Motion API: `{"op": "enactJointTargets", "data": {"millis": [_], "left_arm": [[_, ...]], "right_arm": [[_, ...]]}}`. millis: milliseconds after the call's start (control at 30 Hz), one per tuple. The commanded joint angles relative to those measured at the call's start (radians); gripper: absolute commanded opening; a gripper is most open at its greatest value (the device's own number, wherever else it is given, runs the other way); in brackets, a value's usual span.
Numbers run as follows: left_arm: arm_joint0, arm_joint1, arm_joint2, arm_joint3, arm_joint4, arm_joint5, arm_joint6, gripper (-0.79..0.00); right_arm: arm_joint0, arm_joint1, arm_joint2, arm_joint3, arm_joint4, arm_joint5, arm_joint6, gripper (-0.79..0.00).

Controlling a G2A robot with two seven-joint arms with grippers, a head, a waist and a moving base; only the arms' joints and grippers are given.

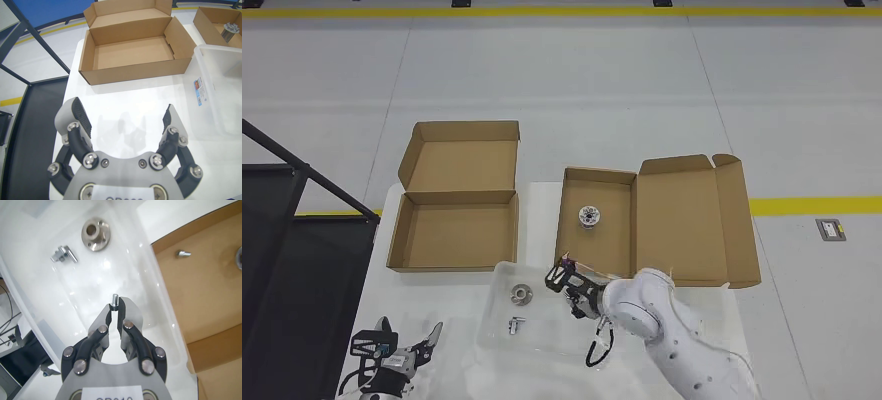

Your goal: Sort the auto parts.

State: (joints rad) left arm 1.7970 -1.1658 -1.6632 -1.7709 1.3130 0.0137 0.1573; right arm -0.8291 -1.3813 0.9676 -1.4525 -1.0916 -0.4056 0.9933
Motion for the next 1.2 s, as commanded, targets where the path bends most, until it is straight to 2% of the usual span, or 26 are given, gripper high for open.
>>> {"op": "enactJointTargets", "data": {"millis": [0,300,533,700,933,1167], "left_arm": [[0.000,0.000,0.000,0.000,0.000,0.000,0.000,0.000],[0.000,0.000,0.000,0.000,0.000,0.000,0.000,0.000],[0.000,0.000,0.000,0.000,0.000,0.000,0.000,0.000],[0.000,0.000,0.000,0.000,0.000,0.000,0.000,0.000],[0.000,0.000,0.000,0.000,0.000,0.000,0.000,0.000],[0.000,0.000,0.000,0.000,0.000,0.000,0.000,0.000]], "right_arm": [[-0.031,0.013,0.065,-0.021,0.037,-0.057,-0.095,-0.785],[-0.123,0.049,0.277,-0.019,0.240,-0.307,-0.527,-0.785],[-0.045,0.060,0.345,0.137,0.409,-0.607,-0.754,-0.785],[-0.010,0.075,0.334,0.157,0.478,-0.607,-0.902,-0.785],[0.004,0.124,0.289,0.127,0.497,-0.607,-1.151,-0.785],[0.029,0.191,0.186,0.133,0.320,-0.607,-1.466,-0.785]]}}
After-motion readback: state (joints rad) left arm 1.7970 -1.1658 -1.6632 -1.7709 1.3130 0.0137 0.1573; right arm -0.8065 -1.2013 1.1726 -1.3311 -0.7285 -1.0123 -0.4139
